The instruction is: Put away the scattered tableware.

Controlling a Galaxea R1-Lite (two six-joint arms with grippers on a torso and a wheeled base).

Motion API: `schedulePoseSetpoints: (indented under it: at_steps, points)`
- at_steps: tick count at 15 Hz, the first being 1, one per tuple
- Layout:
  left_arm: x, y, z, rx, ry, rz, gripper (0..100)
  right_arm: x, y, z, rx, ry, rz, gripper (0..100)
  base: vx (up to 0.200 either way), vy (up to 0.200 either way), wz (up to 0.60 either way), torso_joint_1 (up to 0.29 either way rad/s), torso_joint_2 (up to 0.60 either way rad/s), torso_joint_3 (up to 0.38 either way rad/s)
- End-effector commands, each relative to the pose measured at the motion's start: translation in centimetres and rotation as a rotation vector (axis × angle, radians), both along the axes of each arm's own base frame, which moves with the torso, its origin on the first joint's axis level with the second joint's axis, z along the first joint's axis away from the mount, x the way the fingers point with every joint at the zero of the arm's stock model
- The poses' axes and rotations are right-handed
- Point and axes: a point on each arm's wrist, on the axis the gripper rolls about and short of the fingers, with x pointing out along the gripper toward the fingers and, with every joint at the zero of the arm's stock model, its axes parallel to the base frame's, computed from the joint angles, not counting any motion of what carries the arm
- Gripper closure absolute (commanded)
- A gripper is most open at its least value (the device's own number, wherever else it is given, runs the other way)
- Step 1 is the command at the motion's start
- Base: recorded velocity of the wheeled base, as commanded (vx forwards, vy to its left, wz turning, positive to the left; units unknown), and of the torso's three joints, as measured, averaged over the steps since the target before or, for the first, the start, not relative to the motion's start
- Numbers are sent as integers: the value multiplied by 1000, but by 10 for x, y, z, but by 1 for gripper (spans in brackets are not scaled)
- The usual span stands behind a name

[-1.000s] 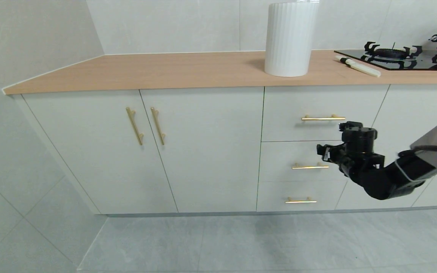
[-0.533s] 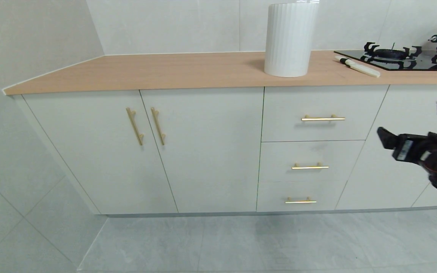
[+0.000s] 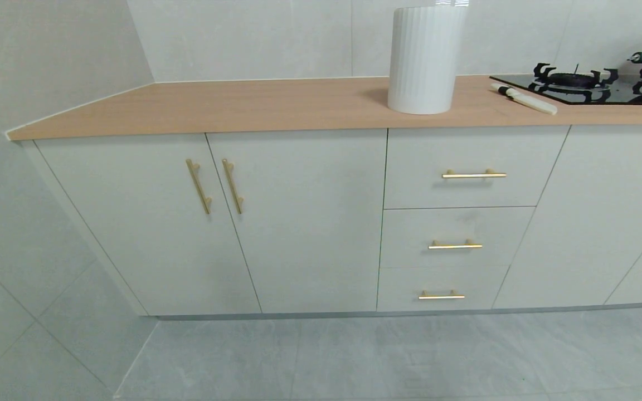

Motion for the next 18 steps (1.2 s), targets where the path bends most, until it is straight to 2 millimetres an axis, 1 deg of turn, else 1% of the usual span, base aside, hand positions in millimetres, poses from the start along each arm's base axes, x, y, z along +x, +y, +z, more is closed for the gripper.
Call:
schedulePoseSetpoints:
  at_steps: [1, 3, 4, 5, 6, 7, 8, 9, 10, 11, 14, 18]
  points:
    - [0, 0, 0, 0, -1, 1, 0, -72, -5, -24, -15, -116, -88, 0, 0, 0, 0, 0, 0, 0]
    - [0, 0, 0, 0, 0, 1, 0, -80, -4, -35, -14, -144, -112, 0, 0, 0, 0, 0, 0, 0]
    - [0, 0, 0, 0, 0, 1, 0, -77, -3, -46, -11, -128, -108, 0, 0, 0, 0, 0, 0, 0]
    - [0, 0, 0, 0, 0, 1, 0, -77, -3, -46, -11, -128, -108, 0, 0, 0, 0, 0, 0, 0]
    - [0, 0, 0, 0, 0, 1, 0, -63, -1, -71, 34, -77, -14, 0, 0, 0, 0, 0, 0, 0]
    - [0, 0, 0, 0, 0, 1, 0, -57, 1, -84, 58, -44, 89, 0, 0, 0, 0, 0, 0, 0]
    - [0, 0, 0, 0, 0, 1, 0, -55, 2, -90, 76, -25, 151, 0, 0, 0, 0, 0, 0, 0]
    - [0, 0, 0, 0, 0, 1, 0, -52, 4, -99, 127, 13, 247, 0, 0, 0, 0, 0, 0, 0]
    - [0, 0, 0, 0, 0, 1, 0, -52, 5, -101, 171, 18, 291, 0, 0, 0, 0, 0, 0, 0]
    - [0, 0, 0, 0, 0, 1, 0, -52, 5, -104, 180, 52, 299, 0, 0, 0, 0, 0, 0, 0]
    - [0, 0, 0, 0, 0, 1, 0, -52, 6, -105, 146, 73, 339, 0, 0, 0, 0, 0, 0, 0]
    - [0, 0, 0, 4, 1, 1, 0, -52, 6, -105, 143, 72, 342, 0, 0, 0, 0, 0, 0, 0]
